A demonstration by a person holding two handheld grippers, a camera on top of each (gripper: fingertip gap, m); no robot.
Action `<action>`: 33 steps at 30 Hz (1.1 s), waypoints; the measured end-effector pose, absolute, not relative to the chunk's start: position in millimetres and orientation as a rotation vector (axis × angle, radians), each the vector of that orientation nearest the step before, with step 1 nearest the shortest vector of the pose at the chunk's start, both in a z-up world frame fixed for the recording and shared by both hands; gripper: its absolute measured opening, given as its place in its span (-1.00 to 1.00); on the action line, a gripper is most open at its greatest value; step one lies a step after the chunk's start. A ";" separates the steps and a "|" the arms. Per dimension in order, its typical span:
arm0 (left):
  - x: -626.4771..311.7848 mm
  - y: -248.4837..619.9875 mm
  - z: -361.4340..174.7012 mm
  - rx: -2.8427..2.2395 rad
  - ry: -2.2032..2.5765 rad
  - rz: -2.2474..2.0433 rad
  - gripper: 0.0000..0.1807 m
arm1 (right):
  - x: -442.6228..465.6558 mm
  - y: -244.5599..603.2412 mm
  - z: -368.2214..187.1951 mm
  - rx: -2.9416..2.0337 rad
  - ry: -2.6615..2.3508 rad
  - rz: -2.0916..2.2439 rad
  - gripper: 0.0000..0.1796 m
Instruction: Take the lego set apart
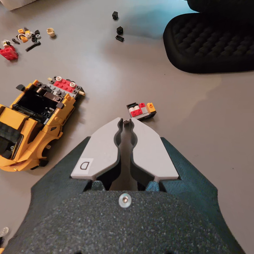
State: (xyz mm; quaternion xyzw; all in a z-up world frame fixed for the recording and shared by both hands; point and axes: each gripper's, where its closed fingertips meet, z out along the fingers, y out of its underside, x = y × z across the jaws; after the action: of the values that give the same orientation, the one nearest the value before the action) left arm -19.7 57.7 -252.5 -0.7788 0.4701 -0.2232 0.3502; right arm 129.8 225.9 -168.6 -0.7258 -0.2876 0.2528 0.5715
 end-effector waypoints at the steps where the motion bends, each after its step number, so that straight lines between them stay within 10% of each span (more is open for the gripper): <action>1: -20.9 58.8 -252.6 -2.024 1.210 -0.568 -0.91 | 128.1 224.6 -170.6 -1.707 -0.703 0.586 -0.98; 33: -30.9 72.4 -236.6 -1.977 1.086 -0.552 -0.84 | 128.7 154.7 -266.4 -2.025 -1.529 0.447 -0.89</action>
State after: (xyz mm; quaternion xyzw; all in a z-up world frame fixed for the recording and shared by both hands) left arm -30.9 72.4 -236.6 -0.7810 0.4289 -0.2179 0.3982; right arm 128.7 154.7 -266.4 -0.7548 -0.5700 0.1667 0.2785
